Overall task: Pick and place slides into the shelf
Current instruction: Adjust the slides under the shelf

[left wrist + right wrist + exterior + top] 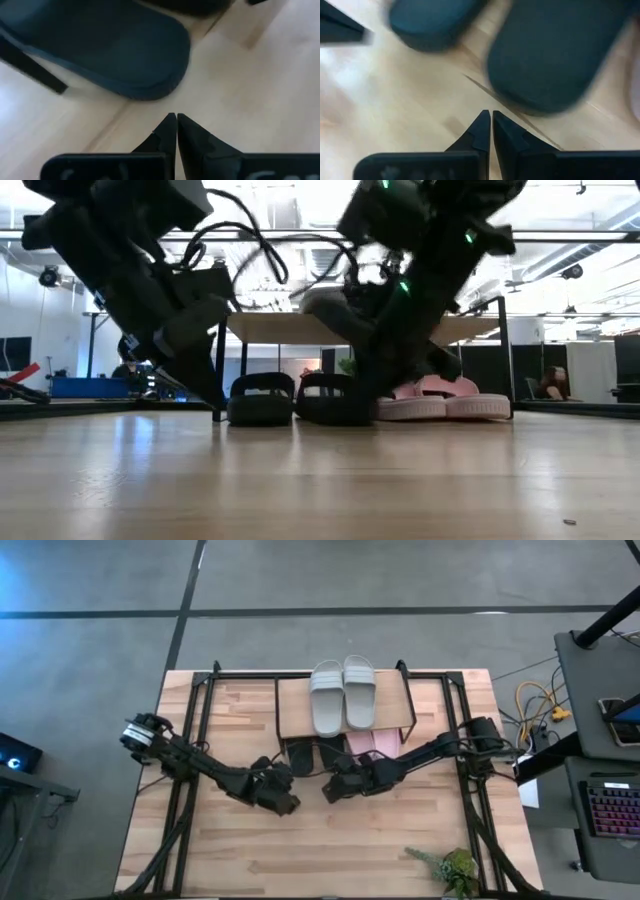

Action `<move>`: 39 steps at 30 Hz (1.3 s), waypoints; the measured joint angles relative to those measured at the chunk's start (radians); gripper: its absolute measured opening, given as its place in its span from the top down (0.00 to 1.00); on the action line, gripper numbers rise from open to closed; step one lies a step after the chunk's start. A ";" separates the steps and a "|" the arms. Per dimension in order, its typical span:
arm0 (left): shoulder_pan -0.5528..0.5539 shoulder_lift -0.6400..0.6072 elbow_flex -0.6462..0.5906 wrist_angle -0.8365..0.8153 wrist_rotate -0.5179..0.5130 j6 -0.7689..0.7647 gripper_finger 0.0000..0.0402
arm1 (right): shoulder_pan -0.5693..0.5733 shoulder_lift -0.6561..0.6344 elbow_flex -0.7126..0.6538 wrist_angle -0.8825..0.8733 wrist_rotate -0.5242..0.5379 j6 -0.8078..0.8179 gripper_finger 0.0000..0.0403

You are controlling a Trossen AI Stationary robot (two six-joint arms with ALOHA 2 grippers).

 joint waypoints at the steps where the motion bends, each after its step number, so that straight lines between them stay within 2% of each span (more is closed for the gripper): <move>1: 0.000 0.000 0.003 0.005 -0.002 0.001 1.00 | 0.002 -0.002 0.012 0.010 0.001 -0.005 0.97; 7: 0.013 0.004 0.000 0.009 -0.073 0.007 1.00 | 0.006 0.000 0.050 0.005 0.004 -0.124 0.97; 17: 0.082 0.097 -0.001 0.044 -0.072 0.058 1.00 | -0.006 0.003 0.041 -0.009 0.007 -0.161 0.97; 25: 0.088 0.076 -0.001 0.024 -0.107 0.055 1.00 | -0.005 0.003 0.038 -0.008 0.007 -0.208 0.97; 27: 0.086 0.066 -0.002 -0.001 -0.074 0.049 1.00 | -0.009 0.003 0.034 -0.008 0.007 -0.239 0.97; 31: 0.038 0.044 -0.002 -0.011 0.030 0.050 1.00 | -0.028 0.003 0.028 -0.010 0.005 -0.290 0.97; 36: -0.063 0.007 -0.001 -0.058 0.036 0.046 1.00 | -0.045 0.003 0.028 -0.001 0.007 -0.327 0.97; 39: -0.115 -0.018 -0.002 -0.124 0.023 -0.018 1.00 | -0.059 0.003 0.028 0.003 0.006 -0.341 0.97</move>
